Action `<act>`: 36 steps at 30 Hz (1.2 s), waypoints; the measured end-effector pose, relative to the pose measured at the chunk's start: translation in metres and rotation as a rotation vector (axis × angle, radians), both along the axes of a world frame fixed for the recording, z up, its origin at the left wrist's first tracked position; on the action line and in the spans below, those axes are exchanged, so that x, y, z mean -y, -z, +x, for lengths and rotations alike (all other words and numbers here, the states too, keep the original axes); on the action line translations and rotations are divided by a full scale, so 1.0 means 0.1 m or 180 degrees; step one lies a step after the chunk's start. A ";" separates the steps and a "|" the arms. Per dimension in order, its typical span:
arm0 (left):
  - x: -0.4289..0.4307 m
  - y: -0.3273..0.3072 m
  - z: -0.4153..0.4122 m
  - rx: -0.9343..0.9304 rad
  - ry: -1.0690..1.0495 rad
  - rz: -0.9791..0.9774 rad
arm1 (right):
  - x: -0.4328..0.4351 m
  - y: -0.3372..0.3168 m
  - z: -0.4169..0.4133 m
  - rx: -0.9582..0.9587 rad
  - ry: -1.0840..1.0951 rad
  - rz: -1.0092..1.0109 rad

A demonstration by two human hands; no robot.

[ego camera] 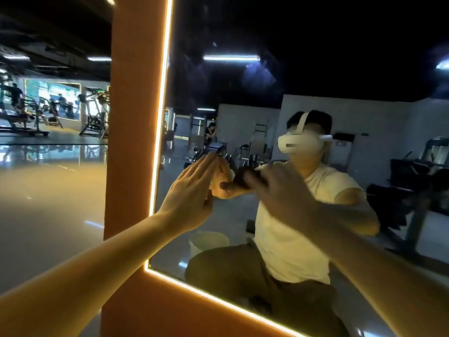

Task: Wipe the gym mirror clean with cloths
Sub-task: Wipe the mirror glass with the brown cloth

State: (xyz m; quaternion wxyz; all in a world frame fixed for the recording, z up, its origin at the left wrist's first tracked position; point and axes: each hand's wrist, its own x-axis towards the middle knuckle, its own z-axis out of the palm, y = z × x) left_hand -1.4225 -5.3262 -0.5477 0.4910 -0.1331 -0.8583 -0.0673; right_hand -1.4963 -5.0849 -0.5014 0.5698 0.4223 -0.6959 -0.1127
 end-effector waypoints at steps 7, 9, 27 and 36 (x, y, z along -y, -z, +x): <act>-0.11 0.18 -0.18 -0.0112 0.0033 0.0282 | 0.27 0.16 -0.03 0.0190 0.0160 -0.1539; -0.16 0.25 -0.22 -0.0158 0.0109 0.0404 | 0.37 0.76 0.03 0.0370 0.0180 -0.1013; -0.12 0.44 -0.22 -0.0246 -0.0117 0.0002 | 0.00 0.60 -0.02 0.0389 0.0230 -0.1392; -0.35 -0.65 -0.22 -0.0521 -0.0007 -0.0142 | -0.03 -1.00 -0.19 -0.0748 0.0200 -0.0222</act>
